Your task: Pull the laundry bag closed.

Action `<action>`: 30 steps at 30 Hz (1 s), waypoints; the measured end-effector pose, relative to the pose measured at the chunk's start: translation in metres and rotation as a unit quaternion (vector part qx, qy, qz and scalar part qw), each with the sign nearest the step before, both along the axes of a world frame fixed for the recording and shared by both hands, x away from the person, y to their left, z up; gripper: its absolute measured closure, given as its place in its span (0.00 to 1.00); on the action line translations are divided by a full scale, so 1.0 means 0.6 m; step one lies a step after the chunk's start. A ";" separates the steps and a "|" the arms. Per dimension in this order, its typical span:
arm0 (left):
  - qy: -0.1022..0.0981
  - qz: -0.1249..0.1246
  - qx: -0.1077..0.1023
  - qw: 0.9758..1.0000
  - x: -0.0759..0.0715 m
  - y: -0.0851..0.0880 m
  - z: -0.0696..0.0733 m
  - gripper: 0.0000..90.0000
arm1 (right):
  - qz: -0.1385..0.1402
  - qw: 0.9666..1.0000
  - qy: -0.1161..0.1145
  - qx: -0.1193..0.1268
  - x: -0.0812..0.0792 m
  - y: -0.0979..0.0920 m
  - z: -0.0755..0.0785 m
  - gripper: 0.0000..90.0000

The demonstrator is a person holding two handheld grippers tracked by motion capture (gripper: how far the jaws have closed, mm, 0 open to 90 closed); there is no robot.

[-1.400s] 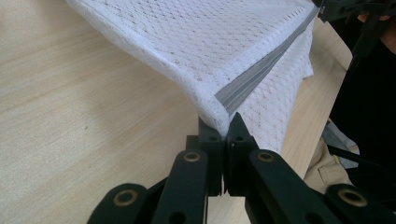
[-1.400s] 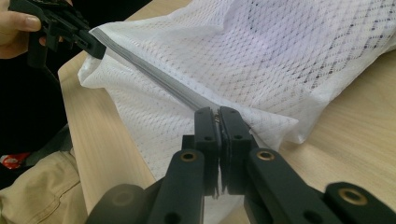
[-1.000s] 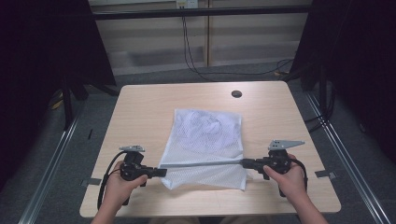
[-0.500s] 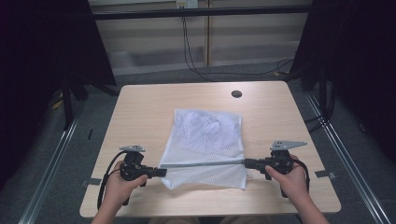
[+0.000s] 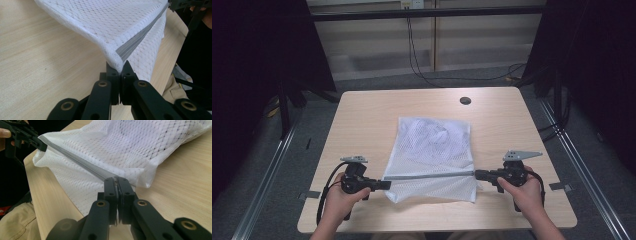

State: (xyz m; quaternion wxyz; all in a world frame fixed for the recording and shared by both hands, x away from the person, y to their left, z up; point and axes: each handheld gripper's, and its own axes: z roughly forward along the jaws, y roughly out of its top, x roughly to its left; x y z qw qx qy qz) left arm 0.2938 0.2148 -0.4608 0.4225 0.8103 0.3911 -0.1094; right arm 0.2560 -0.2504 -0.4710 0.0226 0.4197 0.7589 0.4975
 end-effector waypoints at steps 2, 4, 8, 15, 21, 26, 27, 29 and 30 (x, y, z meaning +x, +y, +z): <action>-0.003 0.000 0.001 1.000 0.000 0.001 0.000 0.98 | 0.000 1.000 -0.002 0.003 -0.001 0.000 0.001 0.97; -0.010 -0.008 -0.003 1.000 -0.001 0.001 0.000 0.98 | 0.002 1.000 -0.006 -0.001 -0.001 0.002 0.002 0.97; -0.018 -0.020 -0.001 1.000 -0.004 -0.005 -0.002 0.97 | 0.002 1.000 -0.007 -0.011 -0.002 0.000 0.000 0.97; -0.032 -0.030 0.007 0.999 -0.006 -0.008 -0.004 0.89 | -0.002 1.000 -0.014 -0.019 -0.004 0.000 0.000 0.97; -0.050 -0.037 0.015 0.998 -0.008 -0.009 -0.006 0.69 | -0.004 0.999 -0.022 -0.024 -0.005 0.000 0.000 0.96; -0.075 -0.037 0.025 0.996 -0.011 -0.009 -0.007 0.60 | -0.015 0.999 -0.032 -0.030 -0.005 -0.001 0.000 0.90; -0.081 -0.033 0.028 0.996 -0.011 -0.008 -0.007 0.57 | -0.018 0.999 -0.034 -0.030 -0.005 -0.002 0.001 0.89; -0.085 -0.031 0.030 0.995 -0.010 -0.006 -0.008 0.52 | -0.024 0.999 -0.037 -0.032 -0.005 -0.002 0.001 0.83; -0.095 -0.026 0.031 0.995 -0.009 -0.005 -0.008 0.48 | -0.028 0.998 -0.040 -0.031 -0.005 -0.003 0.001 0.81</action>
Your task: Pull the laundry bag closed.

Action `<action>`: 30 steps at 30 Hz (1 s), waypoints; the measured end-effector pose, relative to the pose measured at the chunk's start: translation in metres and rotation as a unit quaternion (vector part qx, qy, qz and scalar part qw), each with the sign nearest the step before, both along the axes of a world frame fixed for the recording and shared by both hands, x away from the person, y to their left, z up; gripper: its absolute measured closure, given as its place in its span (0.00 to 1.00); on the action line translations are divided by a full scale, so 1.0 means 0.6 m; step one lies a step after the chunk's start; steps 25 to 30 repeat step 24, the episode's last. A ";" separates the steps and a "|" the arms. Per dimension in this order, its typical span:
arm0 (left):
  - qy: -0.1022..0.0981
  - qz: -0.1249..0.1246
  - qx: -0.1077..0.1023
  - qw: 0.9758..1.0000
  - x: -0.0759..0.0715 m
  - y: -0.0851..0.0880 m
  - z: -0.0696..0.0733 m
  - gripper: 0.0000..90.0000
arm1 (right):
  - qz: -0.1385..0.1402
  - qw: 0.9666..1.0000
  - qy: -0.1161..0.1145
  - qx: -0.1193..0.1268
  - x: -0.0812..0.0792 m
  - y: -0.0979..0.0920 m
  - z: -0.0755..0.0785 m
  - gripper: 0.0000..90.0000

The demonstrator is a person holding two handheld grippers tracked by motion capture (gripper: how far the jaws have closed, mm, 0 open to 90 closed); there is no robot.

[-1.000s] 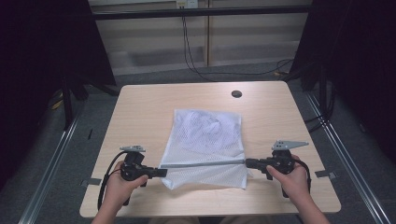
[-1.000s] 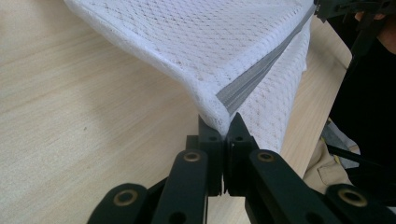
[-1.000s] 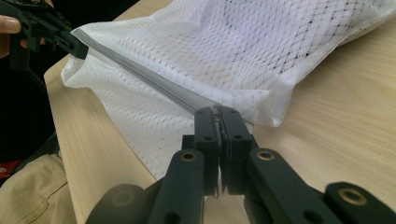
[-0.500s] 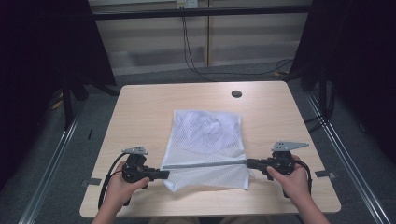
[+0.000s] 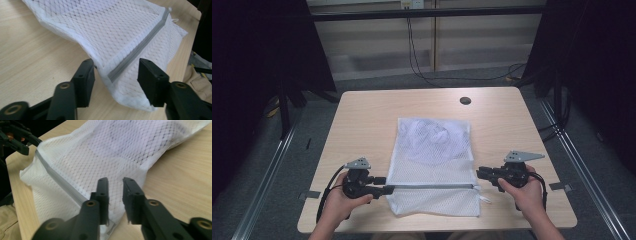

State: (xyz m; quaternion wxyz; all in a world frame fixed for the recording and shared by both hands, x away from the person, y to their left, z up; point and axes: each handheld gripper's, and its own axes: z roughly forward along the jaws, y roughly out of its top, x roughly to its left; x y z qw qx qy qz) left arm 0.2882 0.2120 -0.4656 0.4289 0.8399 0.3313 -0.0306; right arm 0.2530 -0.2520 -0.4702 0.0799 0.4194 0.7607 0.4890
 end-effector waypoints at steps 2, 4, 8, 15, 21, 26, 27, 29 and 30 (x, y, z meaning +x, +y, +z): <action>-0.008 0.002 0.003 1.000 0.000 0.000 0.000 0.43 | -0.006 1.000 -0.004 -0.002 0.000 0.000 0.001 0.77; -0.021 0.003 0.010 1.000 0.000 -0.001 -0.001 0.35 | -0.009 1.000 -0.010 -0.006 0.000 0.001 0.001 0.72; -0.032 0.012 0.013 0.999 0.003 -0.002 -0.004 0.23 | -0.016 1.000 -0.016 -0.013 0.001 0.001 0.001 0.61; -0.084 0.035 0.035 0.995 0.008 0.005 -0.003 0.10 | -0.041 0.998 -0.031 -0.031 0.002 0.002 0.000 0.36; -0.082 0.045 0.026 0.995 0.009 0.005 -0.002 0.07 | -0.047 0.997 -0.045 -0.042 0.003 0.005 -0.002 0.28; -0.086 0.048 0.031 0.995 0.010 0.006 -0.002 0.07 | -0.047 0.997 -0.047 -0.046 0.002 0.006 -0.003 0.25; -0.086 0.048 0.031 0.995 0.010 0.006 -0.002 0.07 | -0.047 0.997 -0.047 -0.046 0.002 0.006 -0.003 0.25; -0.086 0.048 0.031 0.995 0.010 0.006 -0.002 0.07 | -0.047 0.997 -0.047 -0.046 0.002 0.006 -0.003 0.25; -0.086 0.048 0.031 0.995 0.010 0.006 -0.002 0.07 | -0.047 0.997 -0.047 -0.046 0.002 0.006 -0.003 0.25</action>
